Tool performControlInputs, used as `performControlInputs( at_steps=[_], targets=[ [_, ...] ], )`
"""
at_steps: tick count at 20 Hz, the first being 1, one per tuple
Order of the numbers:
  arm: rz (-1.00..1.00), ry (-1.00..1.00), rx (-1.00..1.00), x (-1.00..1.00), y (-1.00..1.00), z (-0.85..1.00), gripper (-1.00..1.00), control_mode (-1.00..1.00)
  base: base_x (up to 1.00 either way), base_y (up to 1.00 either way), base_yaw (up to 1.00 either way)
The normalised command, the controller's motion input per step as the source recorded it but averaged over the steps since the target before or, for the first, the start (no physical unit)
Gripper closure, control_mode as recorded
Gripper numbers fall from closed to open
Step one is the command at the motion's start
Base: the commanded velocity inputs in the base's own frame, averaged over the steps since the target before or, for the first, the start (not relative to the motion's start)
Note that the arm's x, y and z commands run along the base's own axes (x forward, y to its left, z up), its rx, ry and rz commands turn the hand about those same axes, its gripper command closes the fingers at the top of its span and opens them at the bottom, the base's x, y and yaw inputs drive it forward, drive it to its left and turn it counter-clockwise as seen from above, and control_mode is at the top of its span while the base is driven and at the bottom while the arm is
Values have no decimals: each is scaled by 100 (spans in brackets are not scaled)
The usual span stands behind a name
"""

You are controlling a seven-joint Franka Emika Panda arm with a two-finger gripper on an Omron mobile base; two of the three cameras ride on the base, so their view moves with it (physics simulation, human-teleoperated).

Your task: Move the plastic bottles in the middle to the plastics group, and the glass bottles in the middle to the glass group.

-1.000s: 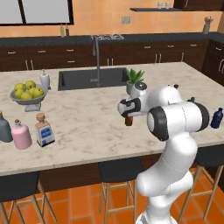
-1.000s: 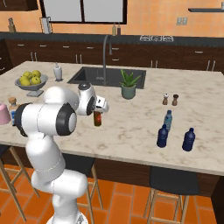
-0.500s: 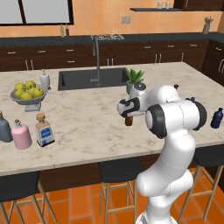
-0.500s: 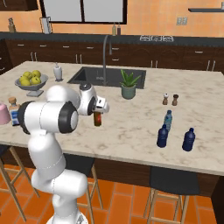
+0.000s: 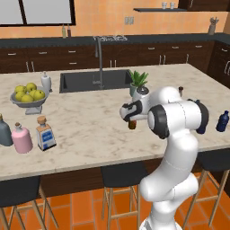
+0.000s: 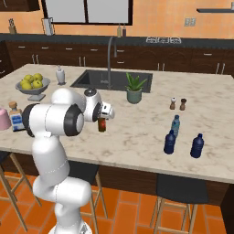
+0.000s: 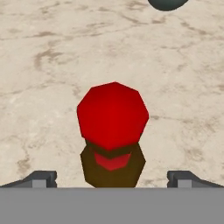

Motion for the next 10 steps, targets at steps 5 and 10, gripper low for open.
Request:
performControlInputs(
  at_steps=[5, 10],
  targets=[
    [0, 0, 0, 12, 0, -5, -100, -100, 0, 0, 0],
    [0, 0, 0, 2, 0, -1, -100, -100, 0, 0, 0]
  ],
)
